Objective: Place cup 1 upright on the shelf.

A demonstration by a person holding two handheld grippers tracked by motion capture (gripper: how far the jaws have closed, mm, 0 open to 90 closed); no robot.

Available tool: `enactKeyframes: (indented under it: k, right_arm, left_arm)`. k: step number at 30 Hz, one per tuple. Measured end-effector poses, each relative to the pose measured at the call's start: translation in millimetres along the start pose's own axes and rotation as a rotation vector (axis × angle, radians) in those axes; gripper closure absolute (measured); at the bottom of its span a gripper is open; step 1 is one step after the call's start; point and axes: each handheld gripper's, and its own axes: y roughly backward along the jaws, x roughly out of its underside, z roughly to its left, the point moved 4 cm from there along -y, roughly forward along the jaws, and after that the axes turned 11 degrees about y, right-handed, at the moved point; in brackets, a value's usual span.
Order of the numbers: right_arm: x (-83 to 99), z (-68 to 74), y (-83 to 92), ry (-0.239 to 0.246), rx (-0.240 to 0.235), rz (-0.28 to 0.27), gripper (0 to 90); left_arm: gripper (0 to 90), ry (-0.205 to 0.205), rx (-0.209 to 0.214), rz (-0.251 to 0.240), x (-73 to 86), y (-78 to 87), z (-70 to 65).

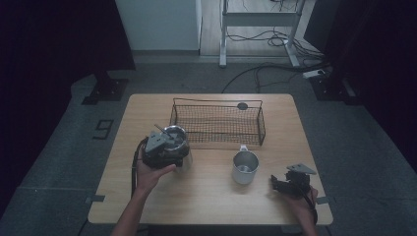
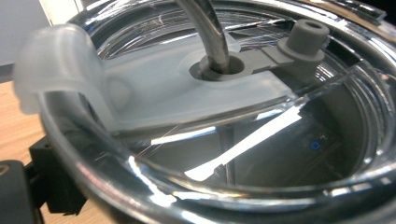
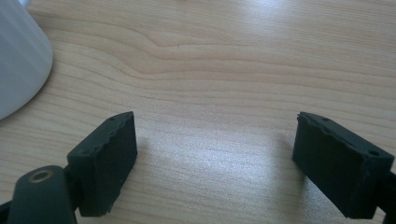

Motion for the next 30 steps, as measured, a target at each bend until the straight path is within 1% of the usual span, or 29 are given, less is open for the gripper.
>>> enactKeyframes:
  k: [1,6,7,11,14,18,21,23,30]
  right_arm:
    - [0.0,0.0,0.0,-0.001,0.000,0.000,13.4]
    - [0.1,0.0,0.2,-0.001,0.000,0.002,13.4]
    - [0.0,0.0,0.1,-0.001,0.000,0.000,13.4]
    - [0.1,0.0,0.2,-0.001,0.000,0.002,13.4]
    - [0.0,0.0,0.2,-0.002,0.001,0.002,13.4]
    - [0.0,0.0,0.1,-0.003,0.000,0.000,13.6]
    - [0.0,-0.1,0.1,-0.004,0.001,0.000,13.6]
    - [0.0,-0.2,0.1,-0.003,0.002,0.000,13.6]
    - [0.0,-0.3,0.0,-0.004,0.003,0.000,13.6]
  left_arm:
    - [4.1,-0.001,0.000,-0.001,-4.6,-0.6,0.3]
    - [4.1,-0.001,-0.007,-0.013,-12.4,-0.2,0.1]
    - [4.1,-0.004,-0.002,-0.020,-16.5,1.0,-0.6]
    - [4.1,-0.009,0.004,-0.026,-20.8,0.4,-2.3]
    - [4.1,-0.011,0.005,-0.020,-23.7,-1.7,-2.8]
    - [4.1,-0.005,0.016,-0.019,-28.6,-3.0,-3.7]
    - [4.1,-0.010,0.009,-0.022,-31.3,-3.5,-4.7]
    - [4.1,-0.025,0.006,-0.020,-35.9,-4.9,-6.9]
    - [4.1,-0.020,0.021,-0.024,-43.8,-6.0,-12.5]
